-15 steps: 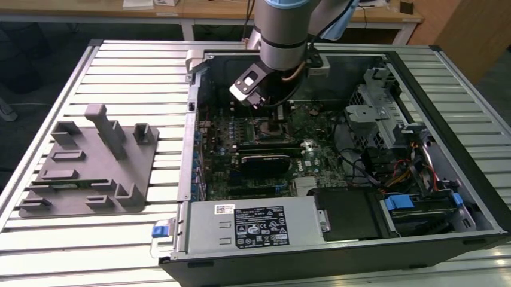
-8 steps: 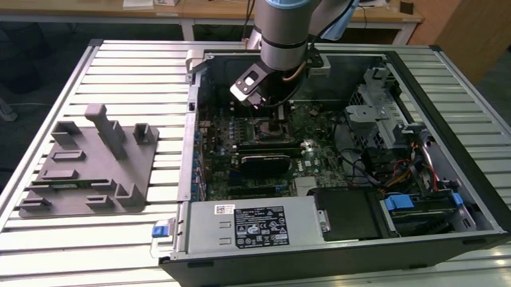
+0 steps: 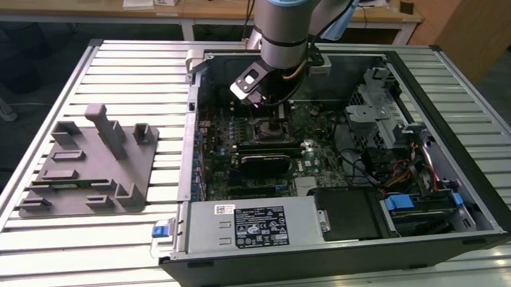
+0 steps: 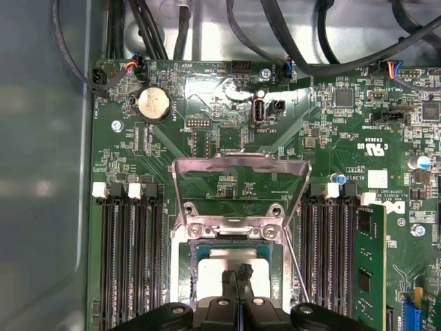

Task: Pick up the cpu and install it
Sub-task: 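Place the cpu into insertion slot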

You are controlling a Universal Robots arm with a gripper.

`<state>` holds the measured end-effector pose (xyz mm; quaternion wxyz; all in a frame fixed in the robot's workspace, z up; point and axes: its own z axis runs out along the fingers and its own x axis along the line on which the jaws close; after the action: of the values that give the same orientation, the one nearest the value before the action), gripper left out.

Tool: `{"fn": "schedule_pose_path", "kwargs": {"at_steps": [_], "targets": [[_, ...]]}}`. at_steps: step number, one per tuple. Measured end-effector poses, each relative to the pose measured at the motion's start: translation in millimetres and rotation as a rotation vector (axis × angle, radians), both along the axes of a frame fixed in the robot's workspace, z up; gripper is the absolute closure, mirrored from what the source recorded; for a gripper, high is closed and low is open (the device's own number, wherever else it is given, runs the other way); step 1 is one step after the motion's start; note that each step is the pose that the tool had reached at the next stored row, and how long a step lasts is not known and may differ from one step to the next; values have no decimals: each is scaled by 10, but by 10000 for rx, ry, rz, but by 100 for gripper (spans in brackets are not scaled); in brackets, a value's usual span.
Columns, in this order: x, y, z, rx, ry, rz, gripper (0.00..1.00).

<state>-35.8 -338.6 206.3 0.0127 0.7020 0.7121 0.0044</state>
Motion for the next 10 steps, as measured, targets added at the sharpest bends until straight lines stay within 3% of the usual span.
{"fn": "schedule_pose_path", "kwargs": {"at_steps": [10], "targets": [[-31,0,2,0,2,1,89]]}}
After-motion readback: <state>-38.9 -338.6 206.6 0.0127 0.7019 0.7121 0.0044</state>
